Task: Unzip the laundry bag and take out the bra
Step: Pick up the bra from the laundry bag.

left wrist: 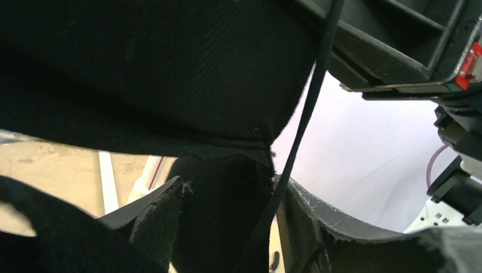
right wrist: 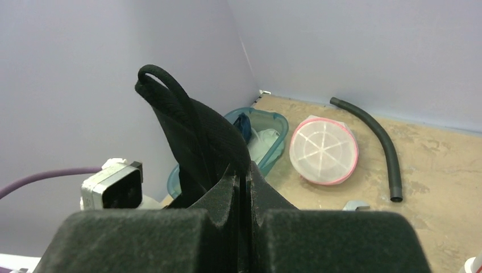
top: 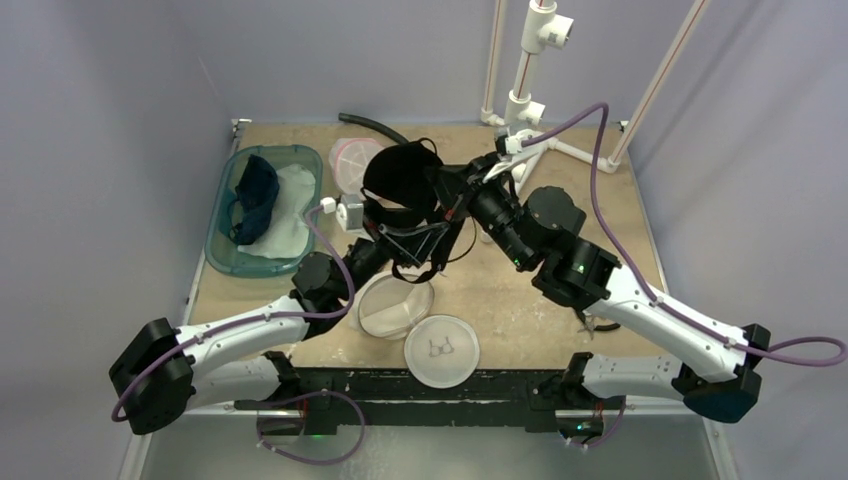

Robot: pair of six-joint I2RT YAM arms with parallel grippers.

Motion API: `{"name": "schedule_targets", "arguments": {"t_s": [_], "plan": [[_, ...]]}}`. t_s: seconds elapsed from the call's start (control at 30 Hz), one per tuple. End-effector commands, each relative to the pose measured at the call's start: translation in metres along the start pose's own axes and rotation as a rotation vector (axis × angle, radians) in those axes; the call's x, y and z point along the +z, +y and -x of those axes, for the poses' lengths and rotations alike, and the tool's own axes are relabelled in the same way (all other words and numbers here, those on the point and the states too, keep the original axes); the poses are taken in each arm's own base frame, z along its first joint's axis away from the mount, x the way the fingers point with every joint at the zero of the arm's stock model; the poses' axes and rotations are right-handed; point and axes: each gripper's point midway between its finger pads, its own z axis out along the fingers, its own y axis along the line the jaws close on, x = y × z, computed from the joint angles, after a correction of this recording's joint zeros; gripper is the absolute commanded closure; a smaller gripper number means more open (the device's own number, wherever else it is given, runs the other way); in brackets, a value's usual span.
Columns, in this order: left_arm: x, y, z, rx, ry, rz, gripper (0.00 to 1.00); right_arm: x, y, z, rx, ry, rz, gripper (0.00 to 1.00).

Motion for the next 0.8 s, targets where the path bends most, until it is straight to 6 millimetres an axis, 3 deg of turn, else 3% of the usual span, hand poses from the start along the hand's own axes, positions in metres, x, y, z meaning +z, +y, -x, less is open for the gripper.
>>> {"name": "schedule_targets", "arguments": {"t_s": [0.0, 0.17, 0.4, 0.7, 0.77], "plan": [[0.004, -0.004, 0.032, 0.022, -0.110, 0.023, 0.37, -0.010, 0.008, 0.018, 0.044, -0.046, 0.035, 1.00], [0.002, -0.006, 0.042, 0.025, -0.149, 0.015, 0.35, -0.014, 0.008, 0.016, 0.054, -0.040, 0.047, 1.00], [-0.002, -0.023, 0.054, 0.020, -0.210, -0.075, 0.44, -0.016, 0.013, 0.010, 0.079, -0.025, 0.079, 1.00], [0.002, -0.045, 0.040, 0.041, -0.118, -0.194, 0.77, -0.016, 0.017, 0.006, 0.087, -0.014, 0.099, 1.00], [0.002, -0.047, 0.036, 0.044, -0.095, -0.210, 0.90, -0.016, 0.019, 0.005, 0.087, -0.005, 0.112, 1.00]]}}
